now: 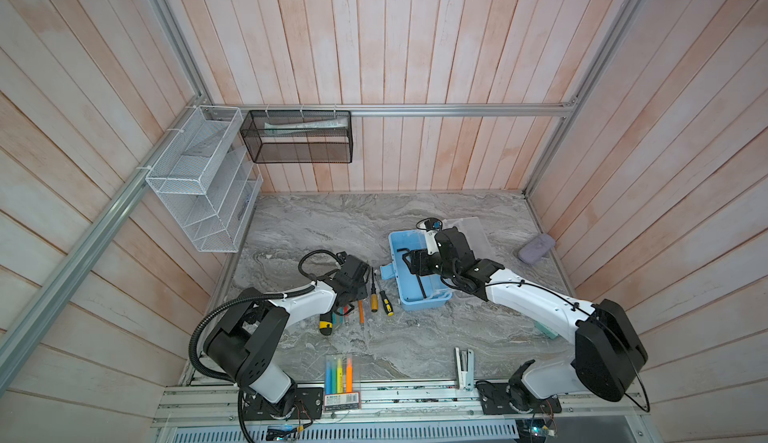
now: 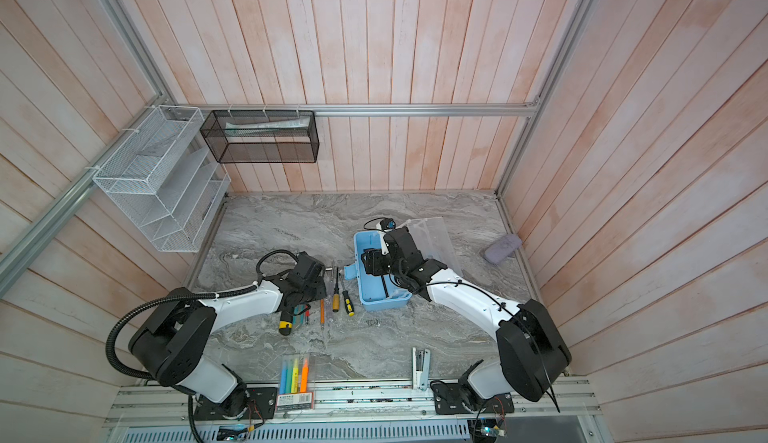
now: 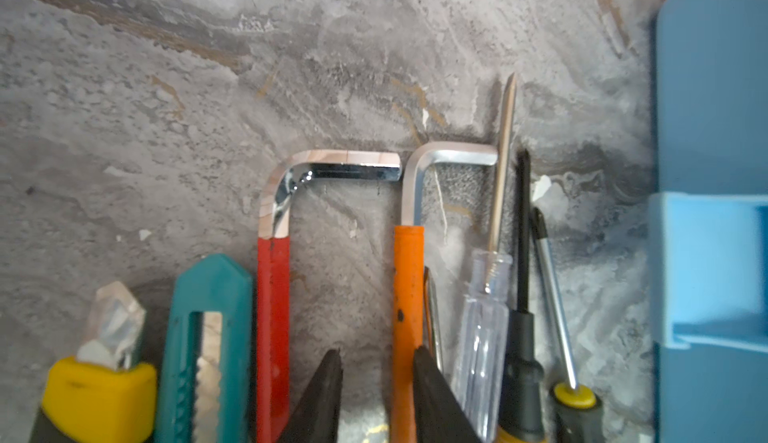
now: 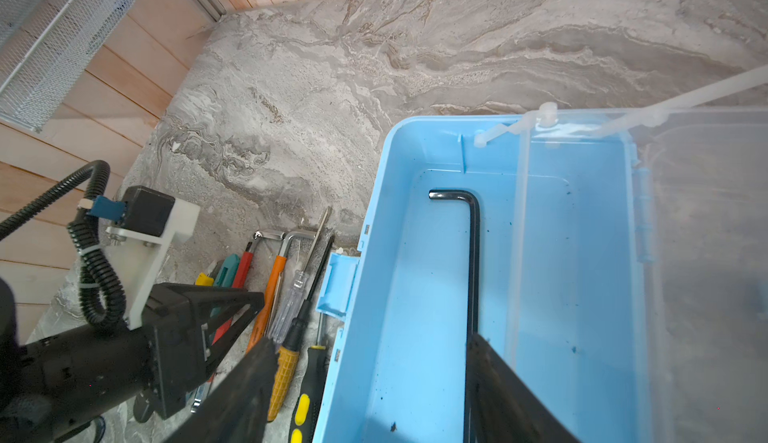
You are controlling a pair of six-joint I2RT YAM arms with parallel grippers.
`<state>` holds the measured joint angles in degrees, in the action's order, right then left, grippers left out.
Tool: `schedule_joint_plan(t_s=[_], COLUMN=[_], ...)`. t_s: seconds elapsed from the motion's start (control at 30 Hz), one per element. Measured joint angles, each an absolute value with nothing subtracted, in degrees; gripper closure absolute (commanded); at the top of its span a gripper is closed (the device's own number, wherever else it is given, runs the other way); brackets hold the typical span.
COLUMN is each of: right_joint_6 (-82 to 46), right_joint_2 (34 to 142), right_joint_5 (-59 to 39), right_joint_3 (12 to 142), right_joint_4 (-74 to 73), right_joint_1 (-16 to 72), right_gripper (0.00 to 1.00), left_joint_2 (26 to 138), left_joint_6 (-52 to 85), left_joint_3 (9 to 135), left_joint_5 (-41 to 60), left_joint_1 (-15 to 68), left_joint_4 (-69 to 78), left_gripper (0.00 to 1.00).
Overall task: Pack the tool kit
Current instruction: 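Lower the left gripper and close it on the orange-handled hex key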
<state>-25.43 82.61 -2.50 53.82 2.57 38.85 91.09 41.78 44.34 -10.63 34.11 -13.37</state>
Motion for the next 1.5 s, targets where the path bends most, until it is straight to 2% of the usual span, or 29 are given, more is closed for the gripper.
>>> schedule_joint_plan(t_s=[0.97,1.5], right_joint_6=[-27.9,-28.8], right_joint_2=[82.1,82.1], right_joint_5=[-6.0,-9.0], right_joint_3=[49.3,47.0], right_joint_4=[-0.9,-4.1], right_joint_1=[37.2,35.7], right_gripper=[0.29,0.29], left_joint_2=[92.4,97.1], left_joint_6=[41.8,42.7], left_joint_3=[44.4,49.1], left_joint_5=[-9.9,-15.5], left_joint_1=[34.6,37.3], left_joint_4=[-11.0,-13.8], left_gripper=[0.69,0.73])
